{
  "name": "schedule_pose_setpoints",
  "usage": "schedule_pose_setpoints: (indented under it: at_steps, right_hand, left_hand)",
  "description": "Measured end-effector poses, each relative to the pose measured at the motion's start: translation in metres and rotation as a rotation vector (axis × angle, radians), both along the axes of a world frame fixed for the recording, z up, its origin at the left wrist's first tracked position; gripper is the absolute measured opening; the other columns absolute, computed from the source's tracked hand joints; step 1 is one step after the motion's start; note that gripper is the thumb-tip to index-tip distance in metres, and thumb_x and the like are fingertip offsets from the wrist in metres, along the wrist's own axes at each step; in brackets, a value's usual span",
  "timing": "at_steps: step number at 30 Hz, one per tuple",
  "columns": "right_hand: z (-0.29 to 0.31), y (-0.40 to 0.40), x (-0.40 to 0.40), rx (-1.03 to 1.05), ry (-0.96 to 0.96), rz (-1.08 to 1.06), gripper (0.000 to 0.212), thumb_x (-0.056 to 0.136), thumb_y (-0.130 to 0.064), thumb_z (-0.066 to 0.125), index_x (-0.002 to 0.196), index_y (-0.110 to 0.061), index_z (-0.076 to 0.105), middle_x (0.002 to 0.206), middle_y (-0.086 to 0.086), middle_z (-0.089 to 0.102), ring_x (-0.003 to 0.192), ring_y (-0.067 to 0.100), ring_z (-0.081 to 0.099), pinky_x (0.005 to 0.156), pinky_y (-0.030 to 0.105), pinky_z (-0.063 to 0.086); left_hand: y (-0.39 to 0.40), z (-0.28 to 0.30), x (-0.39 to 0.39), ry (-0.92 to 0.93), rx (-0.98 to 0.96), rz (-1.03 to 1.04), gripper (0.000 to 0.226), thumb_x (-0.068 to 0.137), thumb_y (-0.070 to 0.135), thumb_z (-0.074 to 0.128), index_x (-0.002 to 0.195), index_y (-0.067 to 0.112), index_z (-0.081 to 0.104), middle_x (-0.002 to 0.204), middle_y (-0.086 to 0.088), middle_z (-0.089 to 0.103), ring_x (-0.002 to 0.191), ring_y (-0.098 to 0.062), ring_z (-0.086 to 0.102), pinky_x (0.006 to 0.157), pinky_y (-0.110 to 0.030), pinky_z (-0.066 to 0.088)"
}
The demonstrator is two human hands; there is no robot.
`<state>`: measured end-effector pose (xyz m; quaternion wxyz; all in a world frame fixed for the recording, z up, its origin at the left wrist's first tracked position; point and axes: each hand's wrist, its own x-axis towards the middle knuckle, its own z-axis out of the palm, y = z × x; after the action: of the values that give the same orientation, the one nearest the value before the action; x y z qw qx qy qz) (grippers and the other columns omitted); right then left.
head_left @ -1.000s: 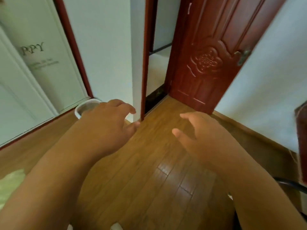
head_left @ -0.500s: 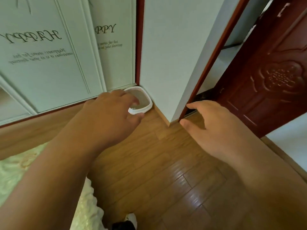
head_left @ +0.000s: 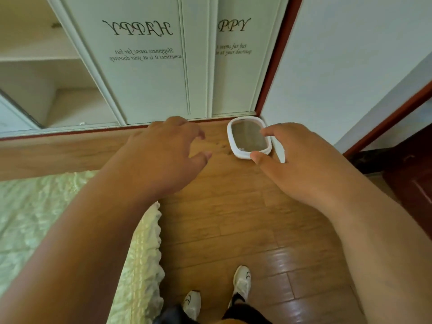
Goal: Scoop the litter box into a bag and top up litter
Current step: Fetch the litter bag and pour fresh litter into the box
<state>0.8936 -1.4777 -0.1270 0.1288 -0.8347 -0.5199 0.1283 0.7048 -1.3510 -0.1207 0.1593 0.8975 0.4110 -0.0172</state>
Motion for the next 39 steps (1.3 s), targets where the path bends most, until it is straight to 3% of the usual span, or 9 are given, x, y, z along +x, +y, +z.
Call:
schedule_pose_setpoints:
  at_steps: [5, 19, 30, 39]
  right_hand:
    - [0.007, 0.033, 0.052, 0.019, 0.018, 0.117, 0.056, 0.097, -0.059, 0.053, 0.148, -0.039, 0.042, 0.153, -0.013, 0.043, 0.137, 0.012, 0.044, 0.107, 0.035, 0.041]
    - [0.002, 0.138, 0.11, -0.021, 0.005, 0.349, 0.057, 0.096, -0.06, 0.053, 0.147, -0.038, 0.042, 0.151, -0.014, 0.046, 0.135, 0.014, 0.047, 0.11, 0.042, 0.045]
    - [-0.003, 0.307, 0.092, -0.03, -0.128, 0.424, 0.059, 0.097, -0.057, 0.049, 0.151, -0.036, 0.039, 0.161, -0.014, 0.033, 0.149, 0.014, 0.029, 0.119, 0.042, 0.028]
    - [0.014, 0.448, 0.043, 0.002, -0.125, 0.494, 0.058, 0.1, -0.052, 0.05, 0.153, -0.032, 0.039, 0.159, -0.012, 0.036, 0.145, 0.011, 0.032, 0.115, 0.032, 0.03]
  left_hand:
    - [0.008, 0.008, 0.04, -0.001, 0.013, 0.107, 0.048, 0.096, 0.06, 0.043, 0.14, 0.04, 0.048, 0.149, 0.014, 0.044, 0.138, -0.017, 0.042, 0.113, -0.046, 0.038]
    - [0.059, -0.007, 0.068, -0.057, -0.003, 0.386, 0.048, 0.095, 0.06, 0.046, 0.14, 0.043, 0.047, 0.15, 0.018, 0.043, 0.142, -0.013, 0.038, 0.115, -0.049, 0.038]
    - [0.223, -0.021, 0.044, -0.011, 0.039, 0.464, 0.053, 0.097, 0.062, 0.039, 0.146, 0.041, 0.04, 0.154, 0.015, 0.04, 0.145, -0.019, 0.036, 0.113, -0.05, 0.035]
    - [0.356, 0.001, -0.001, -0.019, 0.099, 0.493, 0.058, 0.097, 0.06, 0.04, 0.151, 0.041, 0.035, 0.154, 0.013, 0.04, 0.144, -0.021, 0.036, 0.114, -0.052, 0.034]
